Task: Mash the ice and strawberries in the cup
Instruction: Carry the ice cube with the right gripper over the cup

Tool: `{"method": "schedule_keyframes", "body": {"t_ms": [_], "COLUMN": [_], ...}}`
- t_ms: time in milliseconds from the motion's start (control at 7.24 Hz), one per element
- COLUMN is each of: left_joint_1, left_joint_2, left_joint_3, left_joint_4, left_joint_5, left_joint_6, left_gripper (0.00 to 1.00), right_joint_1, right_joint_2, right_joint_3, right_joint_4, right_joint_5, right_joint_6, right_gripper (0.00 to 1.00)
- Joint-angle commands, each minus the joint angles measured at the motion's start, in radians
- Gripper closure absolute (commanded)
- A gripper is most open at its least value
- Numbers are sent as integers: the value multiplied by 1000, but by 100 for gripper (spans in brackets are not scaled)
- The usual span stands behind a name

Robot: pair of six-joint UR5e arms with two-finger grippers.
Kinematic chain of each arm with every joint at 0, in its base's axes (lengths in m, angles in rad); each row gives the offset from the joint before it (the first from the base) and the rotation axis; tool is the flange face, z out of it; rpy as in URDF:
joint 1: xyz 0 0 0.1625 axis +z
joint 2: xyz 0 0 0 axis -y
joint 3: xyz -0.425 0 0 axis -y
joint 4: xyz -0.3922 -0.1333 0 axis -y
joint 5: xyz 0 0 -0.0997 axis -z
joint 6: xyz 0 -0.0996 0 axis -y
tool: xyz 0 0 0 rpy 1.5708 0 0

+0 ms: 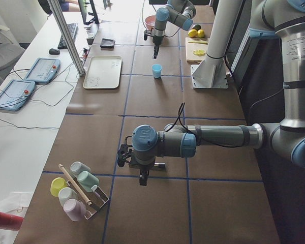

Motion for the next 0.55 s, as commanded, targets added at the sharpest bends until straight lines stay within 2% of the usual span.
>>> {"method": "schedule_keyframes", "body": {"t_ms": [0,138,276,415], "left_joint_1": [2,2,2,2], "left_joint_2": [1,1,1,1], "left_joint_3": [0,2,2,2], "left_joint_4": [1,2,2,2], "left_joint_5": [0,0,0,0], "left_joint_6": [0,0,0,0], "left_gripper": [0,0,0,0], "right_joint_1": [-38,-43,-44,-55], "right_joint_2": [18,18,22,22], "right_joint_3": [-21,-29,-32,-44], "right_joint_4": [3,6,6,6], "right_joint_5": [-27,-30,-30,-53], "right_joint_6": [30,34,34,34], "right_gripper": [96,92,75,2]}}
